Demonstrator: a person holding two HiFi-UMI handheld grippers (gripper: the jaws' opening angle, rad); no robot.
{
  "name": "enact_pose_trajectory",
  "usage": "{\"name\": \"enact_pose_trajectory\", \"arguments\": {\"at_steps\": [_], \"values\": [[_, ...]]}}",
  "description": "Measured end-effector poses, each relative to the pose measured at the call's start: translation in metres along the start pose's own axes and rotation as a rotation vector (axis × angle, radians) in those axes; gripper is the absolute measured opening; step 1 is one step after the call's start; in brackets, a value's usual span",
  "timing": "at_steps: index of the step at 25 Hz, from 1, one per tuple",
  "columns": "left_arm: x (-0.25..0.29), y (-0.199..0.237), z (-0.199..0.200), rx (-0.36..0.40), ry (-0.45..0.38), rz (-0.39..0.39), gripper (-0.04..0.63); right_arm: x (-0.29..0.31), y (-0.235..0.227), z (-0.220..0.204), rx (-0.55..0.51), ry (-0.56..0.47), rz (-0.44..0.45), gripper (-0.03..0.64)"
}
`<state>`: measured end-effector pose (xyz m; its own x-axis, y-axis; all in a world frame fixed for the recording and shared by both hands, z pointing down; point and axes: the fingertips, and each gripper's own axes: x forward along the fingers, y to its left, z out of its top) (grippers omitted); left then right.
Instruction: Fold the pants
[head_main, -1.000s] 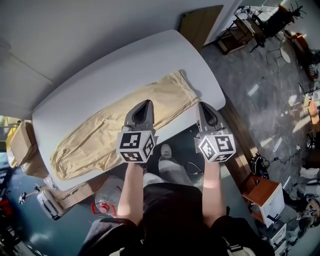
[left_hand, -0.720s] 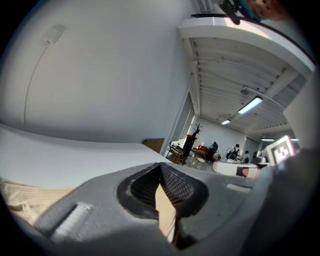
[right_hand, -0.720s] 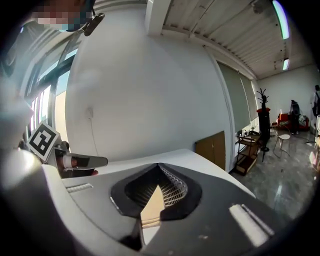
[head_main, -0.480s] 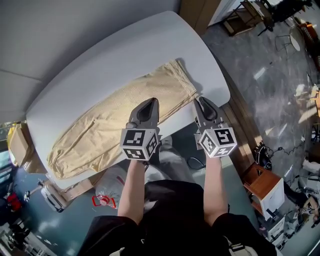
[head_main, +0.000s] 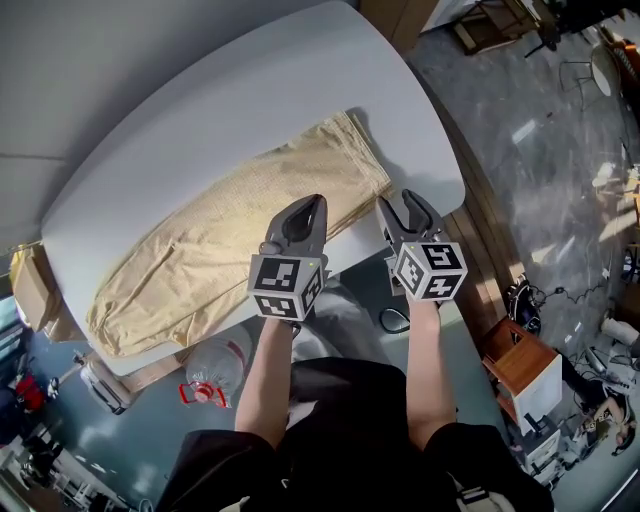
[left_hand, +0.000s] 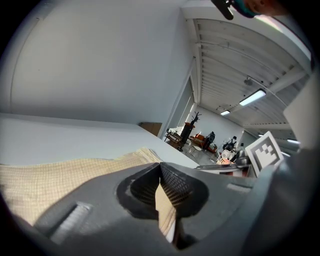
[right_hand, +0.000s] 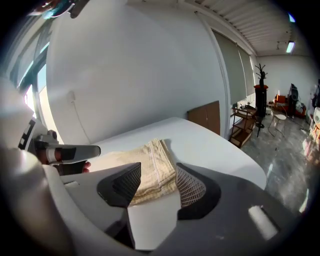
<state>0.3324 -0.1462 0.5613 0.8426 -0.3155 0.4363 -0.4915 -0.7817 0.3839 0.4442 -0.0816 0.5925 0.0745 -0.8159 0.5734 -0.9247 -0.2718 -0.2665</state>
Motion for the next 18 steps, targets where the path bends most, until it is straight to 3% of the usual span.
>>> {"name": "enact_pose_trajectory", "arguments": {"at_steps": [12, 18], "values": [[0.002, 0.018, -0.020, -0.059, 0.030, 0.061, 0.006, 0.035, -0.020, -0.029, 0.061, 0.155, -0.057, 0.270], [-0.003, 0.026, -0.022, -0.081, 0.023, 0.085, 0.005, 0.046, -0.020, -0.030, 0.026, 0.219, -0.069, 0.195]]}}
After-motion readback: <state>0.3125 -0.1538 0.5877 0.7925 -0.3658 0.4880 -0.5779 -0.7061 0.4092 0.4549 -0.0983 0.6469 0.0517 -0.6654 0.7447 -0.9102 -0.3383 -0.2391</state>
